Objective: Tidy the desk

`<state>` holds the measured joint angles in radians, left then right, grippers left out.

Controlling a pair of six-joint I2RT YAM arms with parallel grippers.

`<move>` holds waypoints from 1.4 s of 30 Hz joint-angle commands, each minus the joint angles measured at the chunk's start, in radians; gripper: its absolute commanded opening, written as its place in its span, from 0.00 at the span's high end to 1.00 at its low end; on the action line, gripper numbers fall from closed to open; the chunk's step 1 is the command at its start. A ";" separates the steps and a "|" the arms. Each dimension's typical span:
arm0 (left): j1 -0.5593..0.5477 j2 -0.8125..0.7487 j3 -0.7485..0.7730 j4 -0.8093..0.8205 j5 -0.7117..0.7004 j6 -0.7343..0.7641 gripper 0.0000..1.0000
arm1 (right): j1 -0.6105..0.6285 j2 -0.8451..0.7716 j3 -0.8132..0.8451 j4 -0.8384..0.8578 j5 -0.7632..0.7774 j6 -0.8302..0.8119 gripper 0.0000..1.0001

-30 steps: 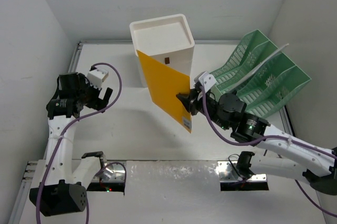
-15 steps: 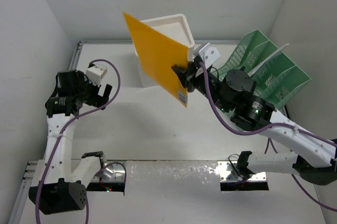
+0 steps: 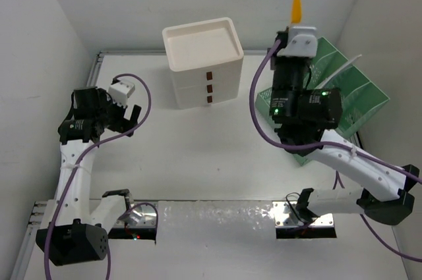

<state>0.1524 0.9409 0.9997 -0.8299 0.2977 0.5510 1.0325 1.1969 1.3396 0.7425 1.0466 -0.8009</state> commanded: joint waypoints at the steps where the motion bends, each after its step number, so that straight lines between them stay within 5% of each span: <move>1: 0.010 -0.004 -0.004 0.049 0.032 -0.005 0.00 | -0.051 0.068 0.166 0.277 0.098 -0.306 1.00; 4: 0.010 -0.011 -0.010 0.049 0.047 0.000 0.00 | -0.133 0.169 0.323 0.432 0.134 -0.567 1.00; 7: 0.010 -0.024 -0.021 0.051 0.055 0.009 0.00 | -0.196 0.167 0.244 0.572 0.171 -0.685 1.00; 11: 0.010 -0.040 -0.042 0.046 0.055 0.023 0.00 | -0.304 0.058 0.077 0.482 0.246 -0.426 1.00; 16: 0.009 -0.059 -0.072 0.035 0.047 0.046 0.00 | -0.514 -0.046 -0.031 -0.053 0.205 0.152 1.00; 27: 0.010 -0.059 -0.070 0.035 0.044 0.043 0.00 | -0.592 -0.119 -0.328 0.101 0.164 0.387 1.00; 36: 0.010 -0.051 -0.084 0.046 0.035 0.044 0.00 | -0.594 -0.143 -0.529 0.392 0.262 0.322 1.00; 42: 0.009 -0.030 -0.075 0.057 0.026 0.044 0.00 | -0.594 -0.166 -0.499 0.149 0.248 0.483 1.00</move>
<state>0.1524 0.9054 0.9161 -0.8104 0.3233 0.5938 0.4465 1.0340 0.8082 0.9943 1.2537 -0.4240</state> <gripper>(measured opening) 0.996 0.188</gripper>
